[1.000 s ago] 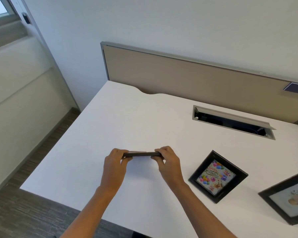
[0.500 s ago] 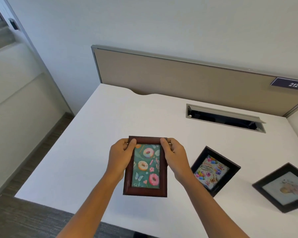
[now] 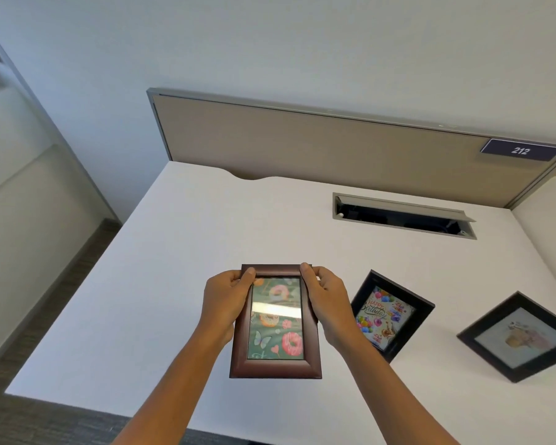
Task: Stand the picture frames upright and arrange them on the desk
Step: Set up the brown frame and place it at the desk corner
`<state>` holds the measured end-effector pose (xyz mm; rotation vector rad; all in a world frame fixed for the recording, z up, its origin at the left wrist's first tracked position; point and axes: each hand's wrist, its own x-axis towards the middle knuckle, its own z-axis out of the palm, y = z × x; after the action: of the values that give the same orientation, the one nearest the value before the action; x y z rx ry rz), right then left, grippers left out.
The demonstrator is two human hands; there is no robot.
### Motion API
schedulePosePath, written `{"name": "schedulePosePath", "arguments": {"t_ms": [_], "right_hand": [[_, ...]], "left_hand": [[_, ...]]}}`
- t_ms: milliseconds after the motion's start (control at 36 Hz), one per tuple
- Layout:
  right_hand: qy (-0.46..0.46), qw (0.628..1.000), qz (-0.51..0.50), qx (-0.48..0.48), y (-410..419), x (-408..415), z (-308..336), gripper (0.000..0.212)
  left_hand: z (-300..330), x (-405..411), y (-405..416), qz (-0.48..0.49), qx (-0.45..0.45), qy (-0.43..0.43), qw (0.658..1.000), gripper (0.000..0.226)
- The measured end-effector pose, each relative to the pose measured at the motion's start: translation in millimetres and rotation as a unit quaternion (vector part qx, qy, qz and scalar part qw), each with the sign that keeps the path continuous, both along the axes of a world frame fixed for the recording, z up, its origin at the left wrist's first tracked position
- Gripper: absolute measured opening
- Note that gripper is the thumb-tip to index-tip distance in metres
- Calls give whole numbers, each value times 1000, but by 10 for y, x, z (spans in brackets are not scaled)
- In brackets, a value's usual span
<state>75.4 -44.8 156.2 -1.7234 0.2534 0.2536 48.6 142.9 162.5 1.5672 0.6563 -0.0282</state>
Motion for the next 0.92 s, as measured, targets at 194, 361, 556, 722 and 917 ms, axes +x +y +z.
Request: {"name": "schedulePosePath", "arguments": {"t_ms": [194,361,556,722,917], "right_hand": [[-2,1000,-4,11,-54,-3,15,36],[-38,998,33,-26,-83,-34,98,29],[-85,991,102,0,-172,-148,120,27],[-139,979,117,-90,-283,-215,111,40],[-241,961,107,-86,-397,-289,-4,31]], "left_hand": [[39,26,-60,-13,-11,-4,1000,22],[56,-2,-122,-32,-63,-35,997,21],[96,-85,-115,-22,-67,-162,984,16],[166,-110,10,-69,-19,-241,968,17],[275,-222,125,-188,-21,-303,934,25]]}}
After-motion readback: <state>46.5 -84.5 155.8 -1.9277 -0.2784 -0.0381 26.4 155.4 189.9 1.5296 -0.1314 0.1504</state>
